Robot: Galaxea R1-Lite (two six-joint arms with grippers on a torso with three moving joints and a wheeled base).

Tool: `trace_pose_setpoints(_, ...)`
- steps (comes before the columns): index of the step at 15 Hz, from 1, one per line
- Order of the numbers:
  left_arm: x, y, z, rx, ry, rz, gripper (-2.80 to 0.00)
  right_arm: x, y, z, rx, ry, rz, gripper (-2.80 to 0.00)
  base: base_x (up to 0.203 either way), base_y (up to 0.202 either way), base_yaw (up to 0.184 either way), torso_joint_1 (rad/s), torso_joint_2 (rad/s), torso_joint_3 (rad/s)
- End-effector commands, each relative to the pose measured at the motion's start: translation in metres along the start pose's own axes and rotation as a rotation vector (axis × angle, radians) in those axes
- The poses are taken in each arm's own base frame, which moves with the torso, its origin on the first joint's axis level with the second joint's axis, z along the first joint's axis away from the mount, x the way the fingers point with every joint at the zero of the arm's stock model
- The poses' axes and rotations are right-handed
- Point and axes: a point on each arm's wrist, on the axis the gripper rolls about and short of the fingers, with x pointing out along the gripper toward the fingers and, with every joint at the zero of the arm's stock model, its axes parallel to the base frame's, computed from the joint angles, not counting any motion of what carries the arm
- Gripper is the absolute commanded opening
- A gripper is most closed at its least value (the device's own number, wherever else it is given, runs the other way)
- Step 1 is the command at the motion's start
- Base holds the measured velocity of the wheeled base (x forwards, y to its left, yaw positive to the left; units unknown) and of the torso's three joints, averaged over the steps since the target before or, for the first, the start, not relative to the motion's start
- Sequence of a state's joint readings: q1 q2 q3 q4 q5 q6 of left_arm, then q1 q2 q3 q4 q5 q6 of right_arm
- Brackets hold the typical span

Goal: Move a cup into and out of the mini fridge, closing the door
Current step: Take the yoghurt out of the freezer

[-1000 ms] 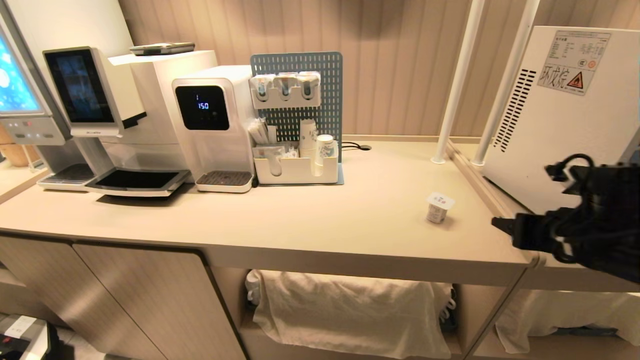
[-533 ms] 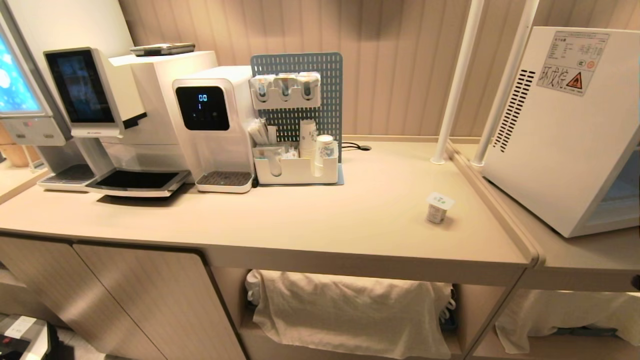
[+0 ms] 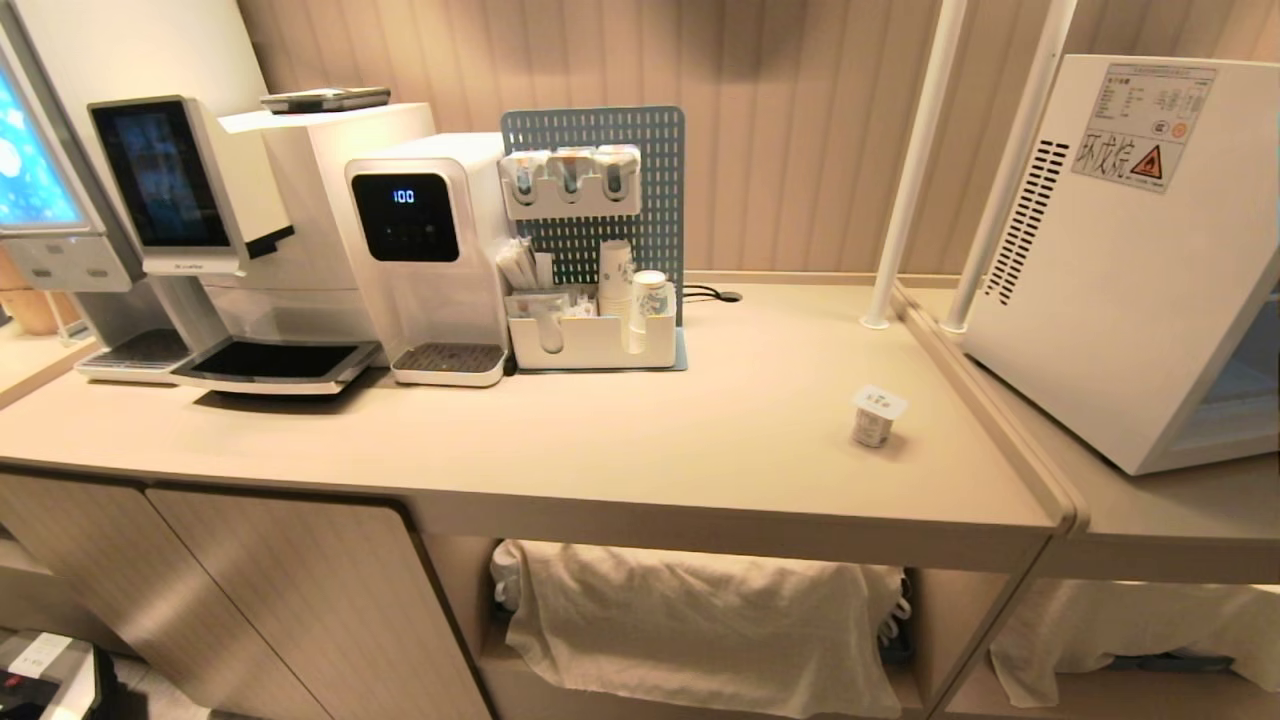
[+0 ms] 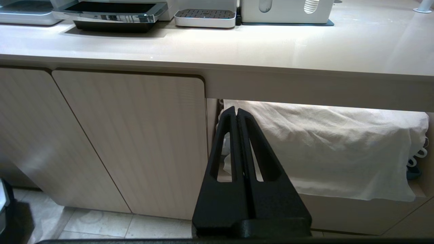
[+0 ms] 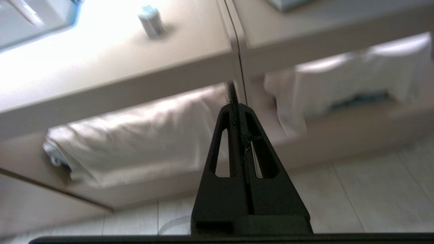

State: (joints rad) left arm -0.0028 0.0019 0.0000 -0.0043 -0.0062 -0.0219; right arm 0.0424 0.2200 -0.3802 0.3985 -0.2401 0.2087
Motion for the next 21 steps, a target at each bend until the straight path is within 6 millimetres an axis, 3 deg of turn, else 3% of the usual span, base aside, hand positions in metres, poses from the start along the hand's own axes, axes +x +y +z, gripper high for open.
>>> trace_pose_setpoints(1, 0.000, 0.000, 0.000, 0.000, -0.001, 0.000, -2.80, -0.005, -0.008, -0.038, 0.004, -0.176, 0.053, -2.80, 0.000, 0.000, 0.000, 0.000, 0.00, 0.000)
trace_pose_setpoints(3, 0.000, 0.000, 0.000, 0.000, -0.001, 0.000, -2.80, 0.018, -0.004, -0.058, -0.066, -0.213, 0.159, -2.80, 0.000, 0.000, 0.000, 0.000, 0.00, 0.000)
trace_pose_setpoints(6, 0.000, 0.000, 0.000, 0.002, -0.001, 0.000, -2.80, 0.024, -0.001, -0.065, -0.266, -0.231, 0.234, -2.80, 0.000, 0.000, 0.000, 0.000, 0.00, 0.000)
trace_pose_setpoints(13, 0.000, 0.000, 0.000, 0.011, -0.002, 0.000, -2.80, 0.024, -0.001, -0.065, -0.228, -0.220, 0.230, -2.80, 0.001, -0.024, 0.002, 0.001, 0.00, 0.000)
trace_pose_setpoints(21, 0.000, 0.000, 0.000, 0.011, -0.001, -0.002, -2.80, 0.024, -0.001, -0.065, -0.227, -0.220, 0.230, -2.80, 0.000, -0.192, 0.000, 0.003, 0.00, -0.001)
